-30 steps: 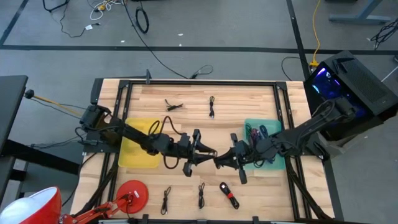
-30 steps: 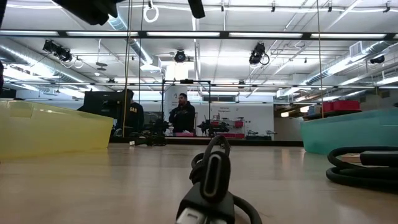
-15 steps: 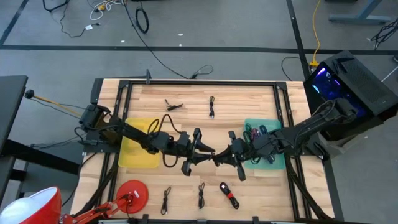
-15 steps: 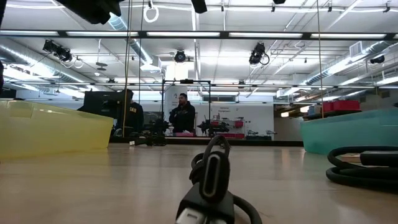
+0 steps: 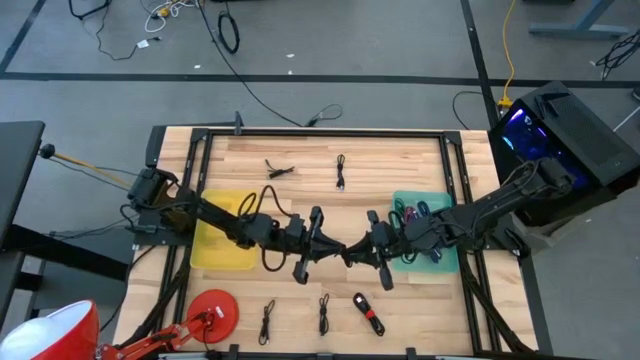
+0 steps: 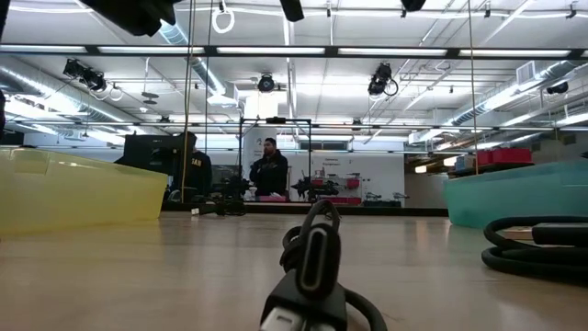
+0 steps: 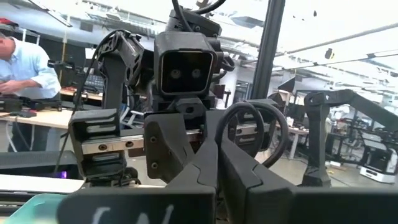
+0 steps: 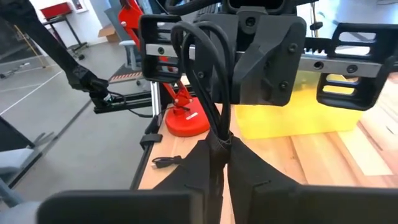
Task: Pick & Place USB Port
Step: Put the black charger cable into the yellow bin
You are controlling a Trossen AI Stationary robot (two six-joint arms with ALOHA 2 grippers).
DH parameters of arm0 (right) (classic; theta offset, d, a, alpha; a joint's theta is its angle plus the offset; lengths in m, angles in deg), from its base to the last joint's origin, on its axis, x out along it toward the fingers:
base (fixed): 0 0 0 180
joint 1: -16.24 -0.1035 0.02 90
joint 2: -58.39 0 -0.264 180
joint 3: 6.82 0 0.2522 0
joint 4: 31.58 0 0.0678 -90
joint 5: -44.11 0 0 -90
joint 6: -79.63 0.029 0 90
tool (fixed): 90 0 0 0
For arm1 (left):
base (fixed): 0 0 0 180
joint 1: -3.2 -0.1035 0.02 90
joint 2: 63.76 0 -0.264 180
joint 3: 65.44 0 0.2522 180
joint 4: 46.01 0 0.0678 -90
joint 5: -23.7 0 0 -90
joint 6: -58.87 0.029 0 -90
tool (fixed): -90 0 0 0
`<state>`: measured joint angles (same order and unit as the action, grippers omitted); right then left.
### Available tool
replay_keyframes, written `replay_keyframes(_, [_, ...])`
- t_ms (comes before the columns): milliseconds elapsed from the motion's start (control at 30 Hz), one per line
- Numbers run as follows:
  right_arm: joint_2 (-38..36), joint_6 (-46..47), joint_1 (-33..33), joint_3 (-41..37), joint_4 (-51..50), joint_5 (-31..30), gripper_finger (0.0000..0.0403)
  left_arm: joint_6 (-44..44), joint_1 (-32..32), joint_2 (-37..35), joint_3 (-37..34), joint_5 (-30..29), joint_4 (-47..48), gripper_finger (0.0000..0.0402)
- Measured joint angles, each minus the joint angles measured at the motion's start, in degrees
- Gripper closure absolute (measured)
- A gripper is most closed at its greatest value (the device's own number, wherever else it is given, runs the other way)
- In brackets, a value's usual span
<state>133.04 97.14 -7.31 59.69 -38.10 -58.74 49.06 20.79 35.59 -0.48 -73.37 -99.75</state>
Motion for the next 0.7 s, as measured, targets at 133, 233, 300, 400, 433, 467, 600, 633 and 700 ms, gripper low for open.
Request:
replay_keyframes(133, [0.0, 0.2, -0.15, 0.0, -0.3, 1.38, 0.0331, 0.0, 0.06, 0.0, 0.0, -1.46, 1.08, 0.0398])
replay_keyframes(233, [-0.09, 1.33, -0.15, 0.05, -1.27, 1.95, 0.031, 0.03, 0.11, 0.04, 0.0, -3.85, 3.38, 0.0398])
replay_keyframes(300, [-0.17, 1.76, -0.13, 0.15, -1.94, 2.13, 0.03, 0.01, 0.11, 0.09, -0.02, -6.16, 4.9, 0.0398])
replay_keyframes(400, [-0.17, 1.77, -0.11, 0.15, -3.7, 2.08, 0.029, -0.12, 0.1, -0.39, -0.02, -8.93, 8.62, 0.0399])
replay_keyframes(433, [-0.17, 1.79, -0.11, 0.15, -4.6, 2.02, 0.0288, -0.22, 0.14, -0.45, 0.0, -10.18, 9.85, 0.0399])
replay_keyframes(467, [-0.27, 1.88, -0.09, 0.15, -5.78, 1.91, 0.0286, -0.26, 0.24, -0.78, 0.0, -11.41, 11.53, 0.0399])
replay_keyframes(600, [-1.35, 4.6, -0.33, 0.17, -11.07, 1.75, 0.0285, -0.83, 0.73, -4.0, -0.09, -19.35, 22.19, 0.0399])
replay_keyframes(633, [-1.45, 5.13, -0.38, 0.17, -12.05, 1.78, 0.0286, -1.51, 0.92, -5.36, -0.11, -21.83, 26.15, 0.0399])
replay_keyframes(700, [-1.91, 6.0, -0.66, 0.17, -14.31, 1.62, 0.0288, -3.22, 1.72, -8.39, -0.11, -26.78, 34.47, 0.0399])
